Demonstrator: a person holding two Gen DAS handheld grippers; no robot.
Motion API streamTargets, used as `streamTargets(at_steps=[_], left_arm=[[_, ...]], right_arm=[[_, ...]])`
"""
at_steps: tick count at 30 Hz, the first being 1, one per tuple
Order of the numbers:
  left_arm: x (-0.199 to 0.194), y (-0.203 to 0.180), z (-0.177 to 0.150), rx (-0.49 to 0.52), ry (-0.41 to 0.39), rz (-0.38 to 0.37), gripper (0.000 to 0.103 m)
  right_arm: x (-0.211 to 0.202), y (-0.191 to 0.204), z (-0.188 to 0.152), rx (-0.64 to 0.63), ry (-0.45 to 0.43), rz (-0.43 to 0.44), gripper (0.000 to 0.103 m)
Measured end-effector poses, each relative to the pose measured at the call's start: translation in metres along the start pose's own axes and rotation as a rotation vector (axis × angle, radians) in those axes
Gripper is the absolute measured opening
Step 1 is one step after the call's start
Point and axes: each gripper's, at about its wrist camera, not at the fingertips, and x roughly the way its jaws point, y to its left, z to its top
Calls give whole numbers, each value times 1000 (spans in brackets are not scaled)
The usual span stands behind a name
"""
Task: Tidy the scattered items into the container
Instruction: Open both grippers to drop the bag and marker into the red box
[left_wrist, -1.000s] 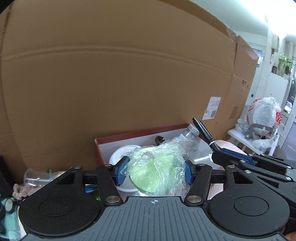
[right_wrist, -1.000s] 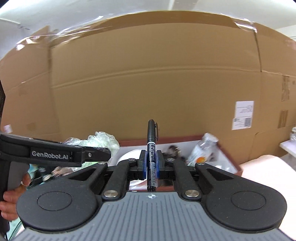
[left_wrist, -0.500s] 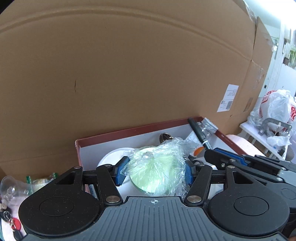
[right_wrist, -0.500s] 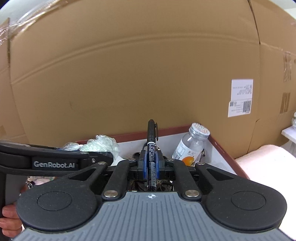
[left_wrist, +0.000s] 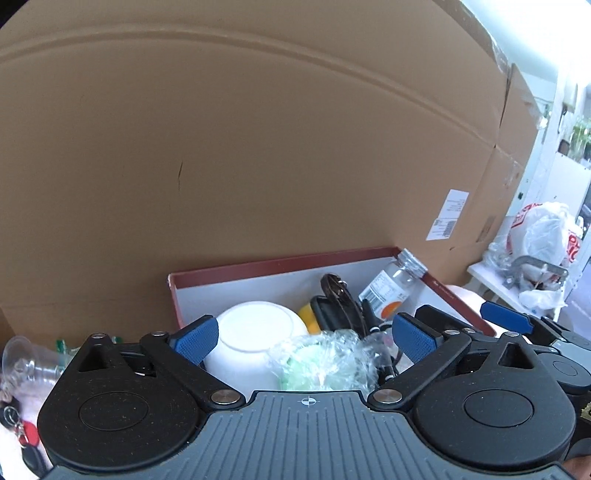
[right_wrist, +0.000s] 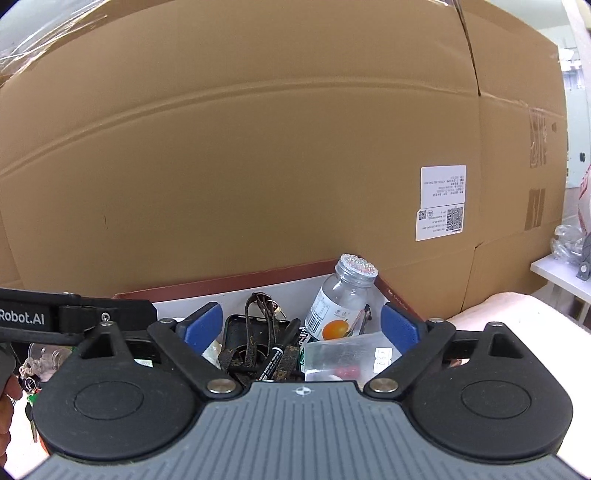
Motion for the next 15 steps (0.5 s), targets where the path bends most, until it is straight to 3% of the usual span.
streamTargets(at_steps=[10,15], left_arm=[[-21,7,-12,-52,19,18,103],[-36,8,-16,-50,1,35,103]], right_arm=[[-15,10,-6,-42,28,13,100],[-31,21,-5,-95,1,38,102]])
